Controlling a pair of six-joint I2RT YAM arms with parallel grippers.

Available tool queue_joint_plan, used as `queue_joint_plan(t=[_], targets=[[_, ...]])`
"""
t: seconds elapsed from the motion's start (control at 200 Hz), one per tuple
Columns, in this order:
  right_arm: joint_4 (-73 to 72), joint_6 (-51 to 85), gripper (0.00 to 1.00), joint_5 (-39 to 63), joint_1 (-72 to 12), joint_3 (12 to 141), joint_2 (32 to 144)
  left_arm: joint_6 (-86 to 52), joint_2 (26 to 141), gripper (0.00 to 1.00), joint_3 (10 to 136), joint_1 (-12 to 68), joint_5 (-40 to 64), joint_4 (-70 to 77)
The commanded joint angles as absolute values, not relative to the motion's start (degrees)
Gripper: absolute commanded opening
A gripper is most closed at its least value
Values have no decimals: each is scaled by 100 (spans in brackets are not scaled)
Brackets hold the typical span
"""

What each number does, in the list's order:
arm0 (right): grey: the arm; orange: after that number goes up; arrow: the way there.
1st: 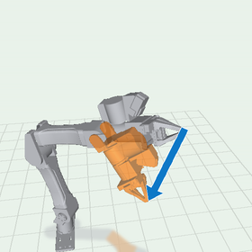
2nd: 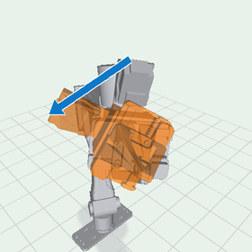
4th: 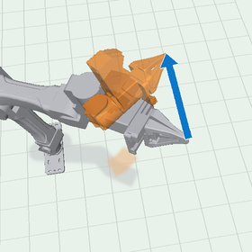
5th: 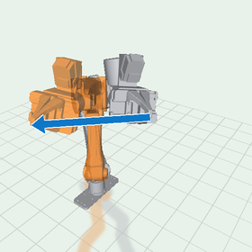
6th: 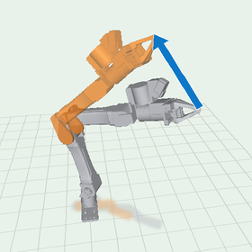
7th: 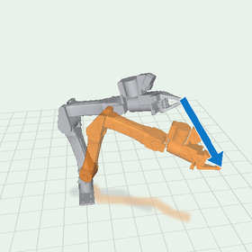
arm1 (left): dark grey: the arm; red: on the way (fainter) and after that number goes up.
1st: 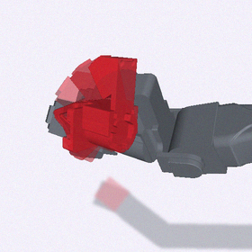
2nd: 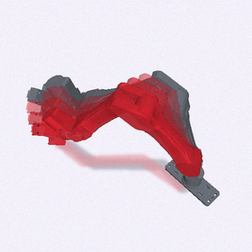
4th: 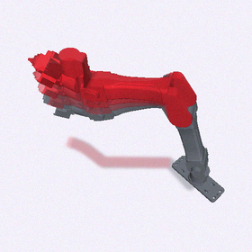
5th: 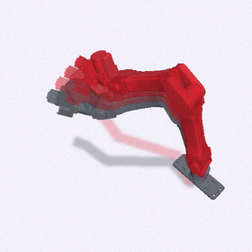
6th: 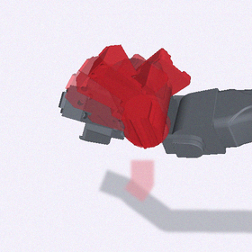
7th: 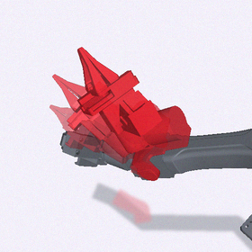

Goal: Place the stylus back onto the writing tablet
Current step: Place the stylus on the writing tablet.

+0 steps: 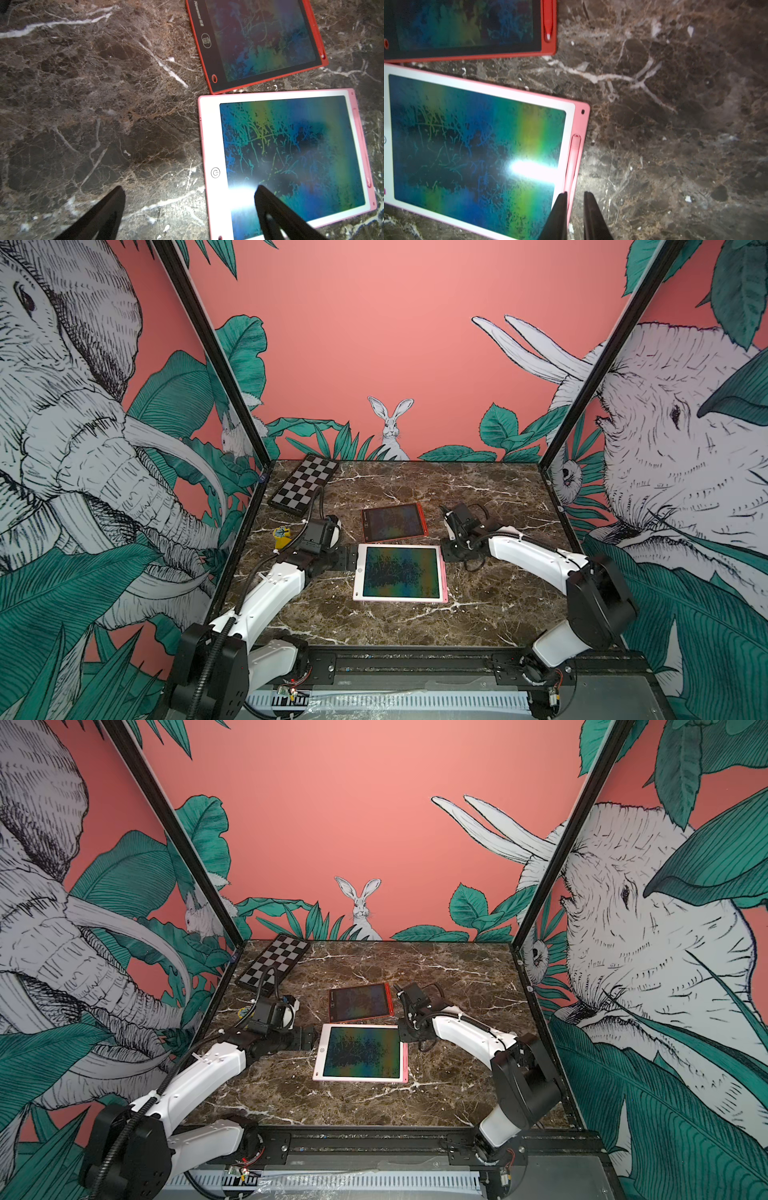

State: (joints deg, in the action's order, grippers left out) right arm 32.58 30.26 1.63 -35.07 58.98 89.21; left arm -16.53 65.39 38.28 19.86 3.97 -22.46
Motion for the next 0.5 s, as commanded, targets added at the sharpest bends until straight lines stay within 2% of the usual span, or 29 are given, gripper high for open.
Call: queue_joint_plan(t=[0.0, 0.495], targets=[[3474, 3271, 19, 187, -3662, 5566, 8764, -1745, 6432, 99, 3762, 2008, 404, -2251], [3204, 3709, 24, 272, -4121, 4716, 8644, -1790, 6534, 99, 3727, 2007, 461, -2180]])
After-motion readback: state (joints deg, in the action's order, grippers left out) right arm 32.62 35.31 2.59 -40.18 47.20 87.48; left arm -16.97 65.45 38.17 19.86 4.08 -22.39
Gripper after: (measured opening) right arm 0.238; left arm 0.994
